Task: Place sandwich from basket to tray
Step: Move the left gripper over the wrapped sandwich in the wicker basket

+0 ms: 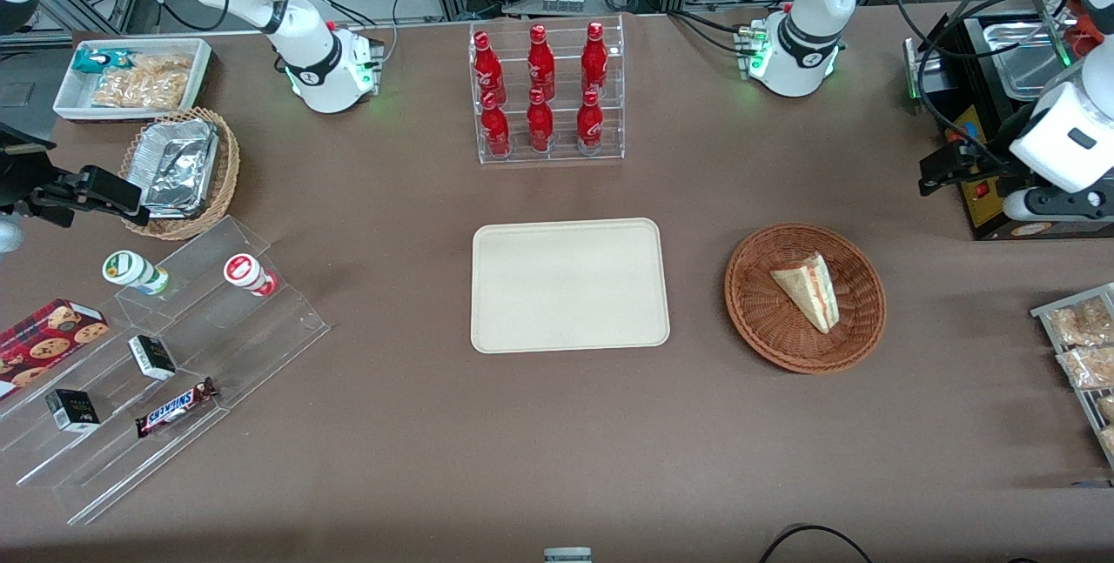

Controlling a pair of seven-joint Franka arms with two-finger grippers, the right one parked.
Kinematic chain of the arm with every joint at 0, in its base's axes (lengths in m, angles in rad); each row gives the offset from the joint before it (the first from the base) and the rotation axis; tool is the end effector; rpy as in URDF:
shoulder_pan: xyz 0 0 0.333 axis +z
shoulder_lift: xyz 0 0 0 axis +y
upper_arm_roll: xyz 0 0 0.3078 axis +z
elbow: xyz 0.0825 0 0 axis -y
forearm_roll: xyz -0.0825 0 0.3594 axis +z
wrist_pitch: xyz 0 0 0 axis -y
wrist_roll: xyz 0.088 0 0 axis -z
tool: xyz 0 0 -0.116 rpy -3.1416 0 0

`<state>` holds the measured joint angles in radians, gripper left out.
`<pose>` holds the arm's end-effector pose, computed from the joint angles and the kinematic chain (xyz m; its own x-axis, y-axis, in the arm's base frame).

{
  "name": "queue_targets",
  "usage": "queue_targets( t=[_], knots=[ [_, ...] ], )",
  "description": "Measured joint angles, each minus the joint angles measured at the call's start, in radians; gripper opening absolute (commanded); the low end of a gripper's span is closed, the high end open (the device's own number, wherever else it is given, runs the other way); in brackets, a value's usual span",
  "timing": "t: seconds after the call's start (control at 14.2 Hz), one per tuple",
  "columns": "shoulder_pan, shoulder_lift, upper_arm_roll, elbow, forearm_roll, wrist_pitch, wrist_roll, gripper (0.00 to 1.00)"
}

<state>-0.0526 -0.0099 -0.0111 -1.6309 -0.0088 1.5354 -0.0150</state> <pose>0.5192 -0.0342 0.5829 0.9951 -0.0487 -0.0856 -0.0483 -0.9988 0.0074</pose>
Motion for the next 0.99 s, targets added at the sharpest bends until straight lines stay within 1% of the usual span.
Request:
queue_targets(
  t=[0.28,0.49,0.85,0.99],
  knots=[
    [-0.006,0.006,-0.014,-0.009,0.000,-0.010,-0.001,1.00],
    [-0.006,0.042,-0.014,-0.071,0.000,0.028,-0.001,1.00],
    [-0.010,0.076,-0.015,-0.293,0.000,0.305,-0.010,1.00],
    [-0.016,0.078,-0.015,-0.390,0.000,0.426,-0.057,1.00]
  ],
)
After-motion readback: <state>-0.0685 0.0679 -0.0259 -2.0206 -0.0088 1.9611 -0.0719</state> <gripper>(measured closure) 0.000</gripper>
